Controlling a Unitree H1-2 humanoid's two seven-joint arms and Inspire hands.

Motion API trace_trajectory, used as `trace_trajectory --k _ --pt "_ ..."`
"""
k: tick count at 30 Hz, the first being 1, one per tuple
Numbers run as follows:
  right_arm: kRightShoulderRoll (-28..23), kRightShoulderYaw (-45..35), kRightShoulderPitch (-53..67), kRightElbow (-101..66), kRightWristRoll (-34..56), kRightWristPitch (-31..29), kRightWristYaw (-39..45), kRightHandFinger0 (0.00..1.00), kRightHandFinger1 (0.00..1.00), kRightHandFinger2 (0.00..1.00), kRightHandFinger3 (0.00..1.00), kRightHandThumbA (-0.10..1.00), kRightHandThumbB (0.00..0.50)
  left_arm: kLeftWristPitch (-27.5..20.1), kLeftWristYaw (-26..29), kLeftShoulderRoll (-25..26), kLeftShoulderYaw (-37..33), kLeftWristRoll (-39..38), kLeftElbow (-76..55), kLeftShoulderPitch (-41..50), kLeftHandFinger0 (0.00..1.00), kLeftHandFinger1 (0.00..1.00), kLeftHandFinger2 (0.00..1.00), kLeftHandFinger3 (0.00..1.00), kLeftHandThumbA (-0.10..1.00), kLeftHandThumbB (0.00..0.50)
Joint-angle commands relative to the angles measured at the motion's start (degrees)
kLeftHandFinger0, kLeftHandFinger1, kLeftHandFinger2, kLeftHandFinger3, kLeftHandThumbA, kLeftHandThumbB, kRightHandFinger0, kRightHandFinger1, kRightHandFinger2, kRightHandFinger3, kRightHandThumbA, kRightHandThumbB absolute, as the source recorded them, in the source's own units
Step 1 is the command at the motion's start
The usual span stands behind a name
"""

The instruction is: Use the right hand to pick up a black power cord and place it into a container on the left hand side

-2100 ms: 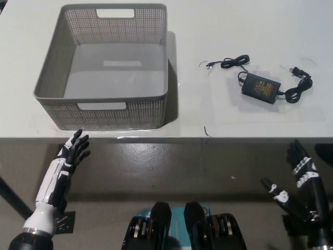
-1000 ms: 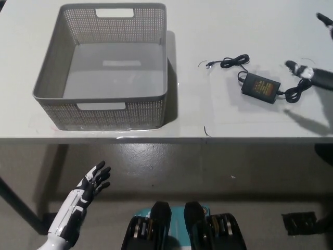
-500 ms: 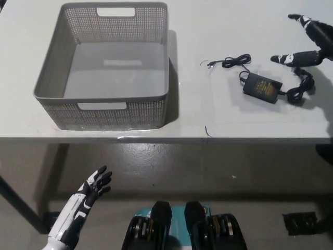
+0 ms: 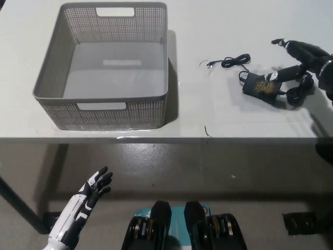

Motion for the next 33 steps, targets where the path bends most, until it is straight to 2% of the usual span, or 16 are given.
trace_trajectory --k 1,5,8,33 --pt "0.3 -0.3 -3.2 0.7 -0.2 0.6 1.2 1.00 1.00 1.00 1.00 0.91 0.500 -2.0 -0.3 1.1 0.3 0.6 -1.0 -0.7 1.00 1.00 1.00 1.00 0.92 0.386" --pt "1.1 -0.1 -3.4 1.4 -0.5 0.5 1.2 1.00 1.00 1.00 1.00 0.93 0.500 -1.7 -0.5 1.2 0.3 0.6 -1.2 -0.9 1.00 1.00 1.00 1.00 0.92 0.385" --pt "1.7 0.0 -3.0 0.5 -0.5 0.7 1.5 1.00 1.00 1.00 1.00 0.91 0.500 -1.5 -0.6 1.3 0.1 0.7 -1.4 -1.0 1.00 1.00 1.00 1.00 0.92 0.399" --pt "4.2 2.3 -4.5 9.7 -1.6 -2.2 -0.4 1.00 1.00 1.00 1.00 0.85 0.500 -1.3 -1.7 2.0 0.2 0.4 -2.2 -1.4 1.00 1.00 1.00 1.00 0.93 0.417"
